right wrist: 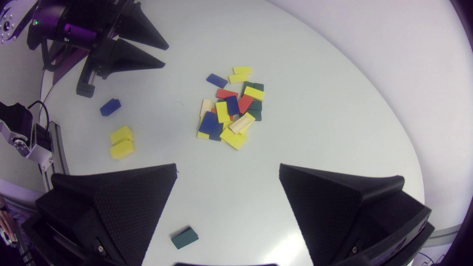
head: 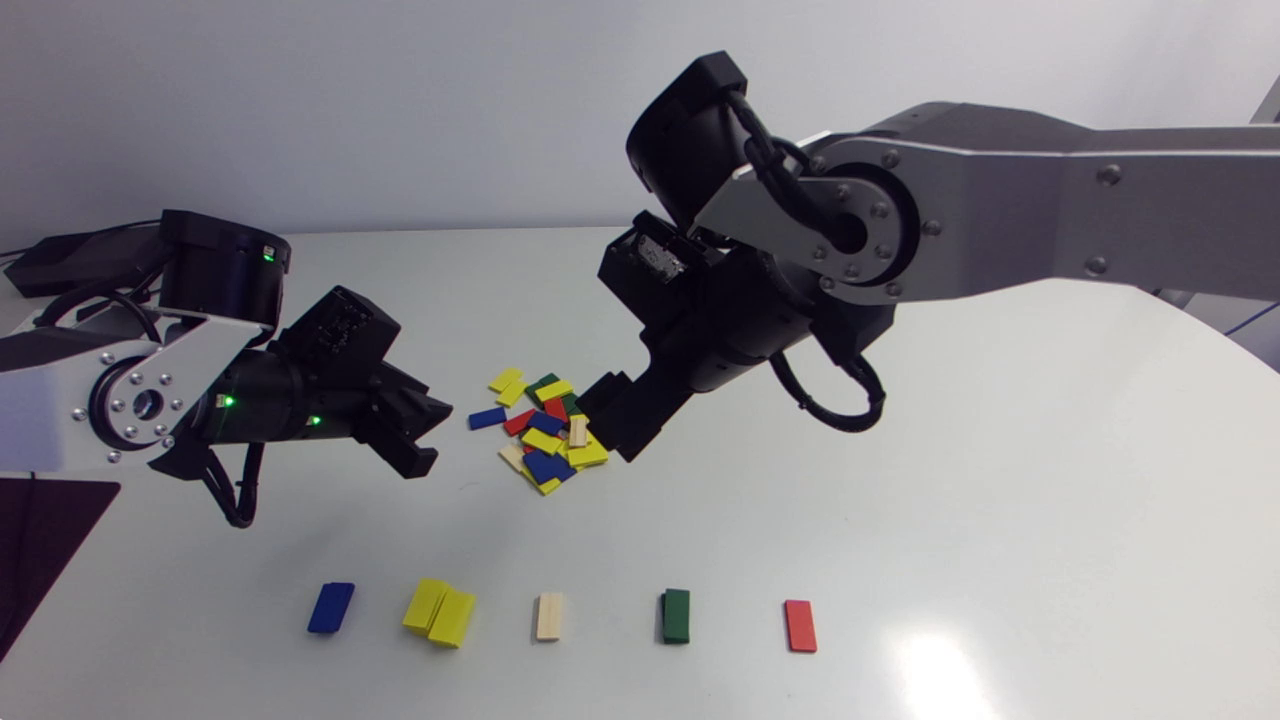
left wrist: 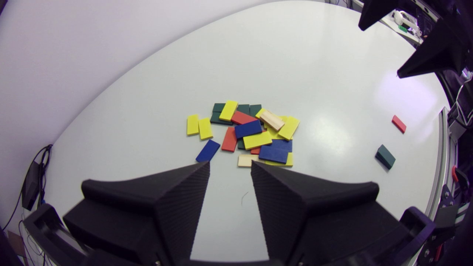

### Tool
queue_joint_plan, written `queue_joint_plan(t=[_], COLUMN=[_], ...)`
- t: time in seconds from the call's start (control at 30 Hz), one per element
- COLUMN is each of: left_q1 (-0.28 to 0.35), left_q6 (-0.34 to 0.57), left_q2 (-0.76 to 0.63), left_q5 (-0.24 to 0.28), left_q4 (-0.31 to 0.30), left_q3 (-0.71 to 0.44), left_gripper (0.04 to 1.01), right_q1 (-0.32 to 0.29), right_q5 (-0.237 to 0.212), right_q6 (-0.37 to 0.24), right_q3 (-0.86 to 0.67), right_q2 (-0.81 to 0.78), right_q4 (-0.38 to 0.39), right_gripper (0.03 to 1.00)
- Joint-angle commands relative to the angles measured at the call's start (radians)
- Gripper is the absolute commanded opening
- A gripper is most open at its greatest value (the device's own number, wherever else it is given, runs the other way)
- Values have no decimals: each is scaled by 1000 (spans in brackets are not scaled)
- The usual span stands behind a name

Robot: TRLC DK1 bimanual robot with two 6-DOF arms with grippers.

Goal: Take domino bricks one by one from the mixed stack on the table and place each onto the existing stack of the same color.

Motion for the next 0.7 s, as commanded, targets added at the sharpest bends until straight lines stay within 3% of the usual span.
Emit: queue_joint_plan(t=[0.0, 0.03, 0.67], left_q1=[9, 12, 24], left_q6=[-29, -29, -29], left_q2=[1, 13, 46], left_q5=[-5, -5, -5], left_q4=[2, -17, -11], left_q3=[15, 34, 52], left_gripper=[775, 1003, 1002], right_q1=[-5, -5, -5], right_q5=[0, 0, 0], right_q6=[24, 24, 24], right_q3=[-15, -16, -21], right_q2=[-11, -11, -15], right_q4=[8, 9, 11], right_gripper=[970, 970, 970])
